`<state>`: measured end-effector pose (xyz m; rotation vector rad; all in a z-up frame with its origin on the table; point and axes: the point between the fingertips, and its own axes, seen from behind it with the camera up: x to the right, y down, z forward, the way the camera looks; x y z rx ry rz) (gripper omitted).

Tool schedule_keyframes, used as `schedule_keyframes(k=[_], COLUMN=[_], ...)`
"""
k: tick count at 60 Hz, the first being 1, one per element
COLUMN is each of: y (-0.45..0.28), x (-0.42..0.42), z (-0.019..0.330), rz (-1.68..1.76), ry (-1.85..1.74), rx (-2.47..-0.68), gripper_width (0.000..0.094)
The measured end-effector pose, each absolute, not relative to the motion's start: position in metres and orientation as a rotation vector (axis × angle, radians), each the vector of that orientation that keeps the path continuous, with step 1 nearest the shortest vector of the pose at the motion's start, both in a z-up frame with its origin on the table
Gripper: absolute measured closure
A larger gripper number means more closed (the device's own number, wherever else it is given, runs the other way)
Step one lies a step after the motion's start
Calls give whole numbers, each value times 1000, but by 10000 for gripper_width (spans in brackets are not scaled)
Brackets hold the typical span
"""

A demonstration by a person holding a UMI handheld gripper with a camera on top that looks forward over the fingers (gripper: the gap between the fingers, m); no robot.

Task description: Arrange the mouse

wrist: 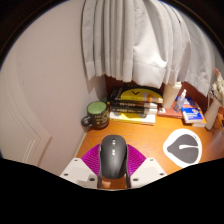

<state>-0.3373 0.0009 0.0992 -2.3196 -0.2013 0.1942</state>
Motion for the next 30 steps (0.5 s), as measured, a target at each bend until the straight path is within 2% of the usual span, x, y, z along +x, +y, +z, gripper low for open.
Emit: schedule_keyframes(k=[8,15,21,30], y=[46,75,96,104], x=[-255,-165,-95,-23], z=[194,233,220,140], rz=[132,44,-3,-33], ry=[-195,-168,-125,-56], rx=[-2164,-2099,-2113,-2240], gripper_width=[608,602,602,605])
